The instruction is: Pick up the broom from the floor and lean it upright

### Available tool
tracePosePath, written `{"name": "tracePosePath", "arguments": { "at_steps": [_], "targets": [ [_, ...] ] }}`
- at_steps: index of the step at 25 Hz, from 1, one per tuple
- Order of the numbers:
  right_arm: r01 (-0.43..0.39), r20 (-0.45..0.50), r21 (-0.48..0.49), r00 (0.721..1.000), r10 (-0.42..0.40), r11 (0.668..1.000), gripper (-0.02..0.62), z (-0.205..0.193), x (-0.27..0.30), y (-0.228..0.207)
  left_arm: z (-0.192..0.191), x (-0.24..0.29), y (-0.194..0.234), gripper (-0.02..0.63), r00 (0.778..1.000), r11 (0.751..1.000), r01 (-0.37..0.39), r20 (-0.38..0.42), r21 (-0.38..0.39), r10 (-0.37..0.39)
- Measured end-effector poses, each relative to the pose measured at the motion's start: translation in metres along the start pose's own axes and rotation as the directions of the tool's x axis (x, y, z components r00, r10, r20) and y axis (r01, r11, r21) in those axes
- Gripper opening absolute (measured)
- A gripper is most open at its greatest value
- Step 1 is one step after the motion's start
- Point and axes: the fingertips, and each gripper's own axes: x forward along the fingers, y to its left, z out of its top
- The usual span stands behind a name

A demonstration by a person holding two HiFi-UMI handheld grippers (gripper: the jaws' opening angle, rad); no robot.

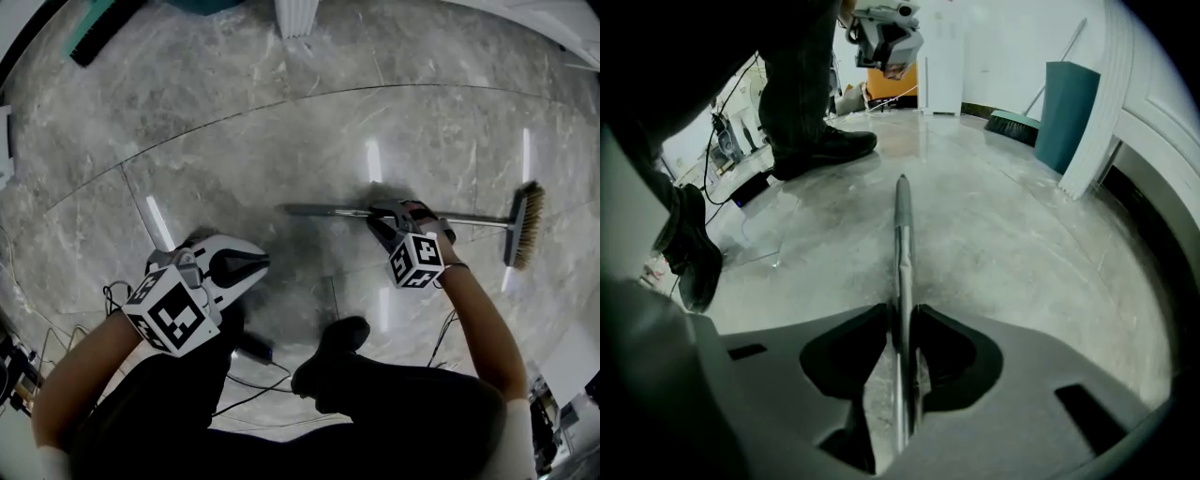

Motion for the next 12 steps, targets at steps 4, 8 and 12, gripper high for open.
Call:
{"name": "tracePosePath", "arguments": {
  "at_steps": [4,8,12],
  "targets": [
    [-0.023,-0.021,-0.006,1.0,0.023,1.0,0.083,0.002,-0.002,0.003,-0.002,-0.006,-0.002,0.021,1.0,1.0,-0.024,0.013,-0.015,0.024],
    [-0.035,-0.012,0.034,0.999,0.035,0.999,0.08,0.009,-0.017,-0.002,0.005,-0.008,0.001,0.021,0.998,0.999,-0.045,0.038,-0.017,0.046],
    [0.039,0.027,0.057,0.999,-0.04,0.998,0.08,0.019,-0.044,-0.025,0.011,-0.01,0.002,0.021,0.998,0.995,-0.063,0.02,0.072,0.062]
  ]
}}
